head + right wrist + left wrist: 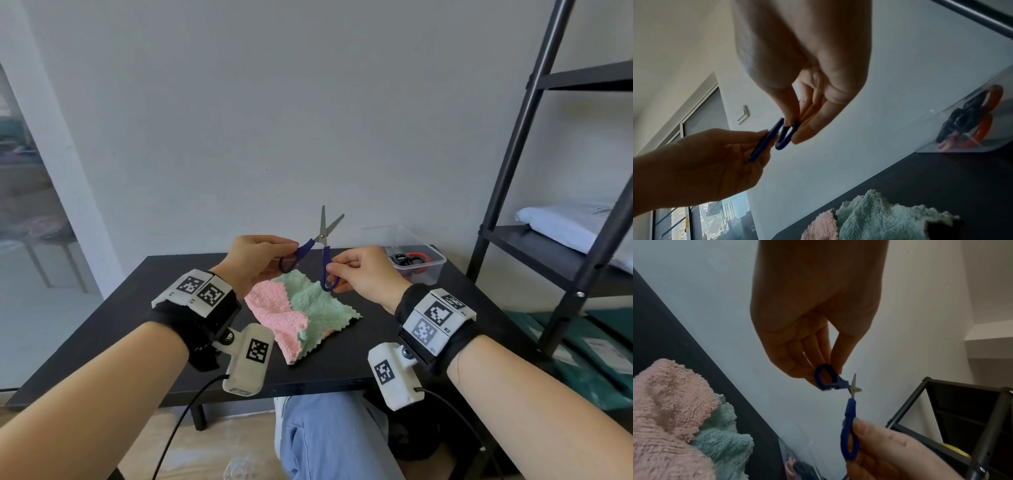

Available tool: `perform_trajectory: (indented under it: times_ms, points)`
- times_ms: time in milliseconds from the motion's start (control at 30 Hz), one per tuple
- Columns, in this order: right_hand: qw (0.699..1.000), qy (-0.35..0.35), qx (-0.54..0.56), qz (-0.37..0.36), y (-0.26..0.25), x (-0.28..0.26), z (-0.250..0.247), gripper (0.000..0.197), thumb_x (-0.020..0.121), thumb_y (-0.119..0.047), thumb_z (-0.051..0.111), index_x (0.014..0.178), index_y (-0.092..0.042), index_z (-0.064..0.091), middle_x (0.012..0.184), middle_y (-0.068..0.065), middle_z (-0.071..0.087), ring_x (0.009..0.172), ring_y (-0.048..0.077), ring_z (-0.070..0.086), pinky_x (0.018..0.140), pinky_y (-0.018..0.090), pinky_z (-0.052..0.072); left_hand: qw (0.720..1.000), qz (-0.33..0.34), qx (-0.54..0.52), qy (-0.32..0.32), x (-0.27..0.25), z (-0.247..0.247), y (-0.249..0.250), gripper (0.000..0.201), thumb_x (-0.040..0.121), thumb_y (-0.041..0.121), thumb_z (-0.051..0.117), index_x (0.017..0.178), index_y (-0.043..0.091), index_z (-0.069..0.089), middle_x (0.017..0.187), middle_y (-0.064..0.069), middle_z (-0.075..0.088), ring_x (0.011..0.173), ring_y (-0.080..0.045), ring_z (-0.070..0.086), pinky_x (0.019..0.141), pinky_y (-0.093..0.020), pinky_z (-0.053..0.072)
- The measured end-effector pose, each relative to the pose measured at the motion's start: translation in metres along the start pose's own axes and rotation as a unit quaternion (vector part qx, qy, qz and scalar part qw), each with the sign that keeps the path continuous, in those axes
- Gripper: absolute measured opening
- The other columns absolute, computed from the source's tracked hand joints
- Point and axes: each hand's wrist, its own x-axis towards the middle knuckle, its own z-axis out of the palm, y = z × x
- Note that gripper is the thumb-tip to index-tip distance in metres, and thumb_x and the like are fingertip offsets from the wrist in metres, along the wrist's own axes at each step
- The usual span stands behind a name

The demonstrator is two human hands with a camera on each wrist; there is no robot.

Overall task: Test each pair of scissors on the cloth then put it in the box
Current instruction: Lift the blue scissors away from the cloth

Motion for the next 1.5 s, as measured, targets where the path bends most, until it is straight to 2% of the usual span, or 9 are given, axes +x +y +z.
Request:
perform_trajectory:
  times_ms: [167,500,700,833,967,1067,1167,1300,1500]
  points:
    - [1.0,0.028,0.013,0.005,0.003,0.001,-0.01,0.015,0.091,-0.002,0.058,0.099,0.008,0.066,0.069,0.009,0.061,0.059,0.015,0.06,0.058,0.019,0.056,0.996,-0.003,0.057,-0.066,0.005,0.023,-0.006,0.013,0.084,0.006,0.069,0.096,0.006,0.074,0.086,-0.011,0.072,0.072,-0.015,0.066,0.062,-0.019,0.055]
    - [0.997,0.057,0.028,0.033,0.026,0.006,-0.047,0.015,0.09,-0.005,0.061,0.098,0.005,0.067,0.073,0.009,0.063,0.063,0.013,0.062,0.059,0.019,0.057,0.988,-0.022,0.078,-0.133,0.025,0.066,-0.007,0.018,0.084,0.006,0.069,0.102,0.0,0.07,0.089,-0.013,0.073,0.07,-0.013,0.07,0.067,-0.02,0.058]
    - [0.993,0.096,0.023,0.068,0.036,0.021,-0.081,0.014,0.089,-0.006,0.062,0.098,0.003,0.069,0.078,0.012,0.065,0.066,0.018,0.064,0.058,0.024,0.057,0.975,-0.029,0.096,-0.196,0.044,0.102,0.001,0.026,0.083,-0.009,0.064,0.108,0.0,0.065,0.092,-0.014,0.069,0.073,-0.014,0.069,0.062,-0.019,0.057]
    - [0.988,0.106,0.007,0.112,0.045,0.034,-0.106,0.02,0.083,0.005,0.064,0.103,0.005,0.067,0.094,0.021,0.069,0.08,0.029,0.068,0.077,0.04,0.059,0.976,-0.025,0.092,-0.195,0.062,0.13,-0.001,0.026,0.084,-0.013,0.061,0.109,-0.006,0.062,0.088,-0.016,0.067,0.071,-0.018,0.067,0.067,-0.022,0.059]
    - [0.984,0.131,-0.047,0.108,0.057,0.049,-0.131,0.018,0.081,0.005,0.066,0.099,0.005,0.069,0.095,0.018,0.07,0.076,0.022,0.068,0.067,0.023,0.058,0.973,-0.028,0.098,-0.208,0.082,0.154,-0.006,0.019,0.081,-0.01,0.066,0.099,-0.002,0.066,0.095,-0.021,0.068,0.076,-0.022,0.067,0.068,-0.024,0.059]
    - [0.974,0.161,-0.114,0.114,0.071,0.066,-0.147,0.01,0.081,0.002,0.067,0.089,0.002,0.073,0.088,0.014,0.071,0.079,0.023,0.07,0.074,0.032,0.059,0.966,-0.03,0.129,-0.221,0.096,0.17,-0.009,0.015,0.081,-0.01,0.066,0.093,0.0,0.067,0.093,-0.019,0.067,0.074,-0.021,0.067,0.074,-0.029,0.059]
    - [0.967,0.151,-0.158,0.131,0.083,0.079,-0.159,0.011,0.084,0.0,0.065,0.09,0.002,0.073,0.086,0.011,0.07,0.071,0.017,0.067,0.063,0.02,0.056,0.959,-0.027,0.175,-0.221,0.111,0.179,-0.013,0.012,0.084,-0.006,0.063,0.085,0.005,0.066,0.084,-0.015,0.066,0.059,-0.012,0.066,0.066,-0.024,0.059]
    - [0.962,0.14,-0.184,0.145,0.096,0.099,-0.166,0.011,0.084,-0.001,0.065,0.091,0.001,0.073,0.085,0.01,0.07,0.067,0.015,0.065,0.062,0.02,0.054,0.951,-0.022,0.238,-0.197,0.133,0.183,-0.019,0.013,0.085,-0.001,0.062,0.079,0.01,0.067,0.087,-0.016,0.067,0.068,-0.018,0.065,0.063,-0.022,0.058]
    - [0.953,0.129,-0.219,0.166,0.109,0.127,-0.158,0.006,0.08,-0.008,0.07,0.081,-0.005,0.075,0.079,0.01,0.072,0.072,0.021,0.07,0.075,0.039,0.06,0.944,-0.022,0.263,-0.196,0.155,0.181,-0.026,0.005,0.087,0.005,0.064,0.083,0.007,0.067,0.086,-0.013,0.069,0.068,-0.016,0.068,0.062,-0.021,0.058]
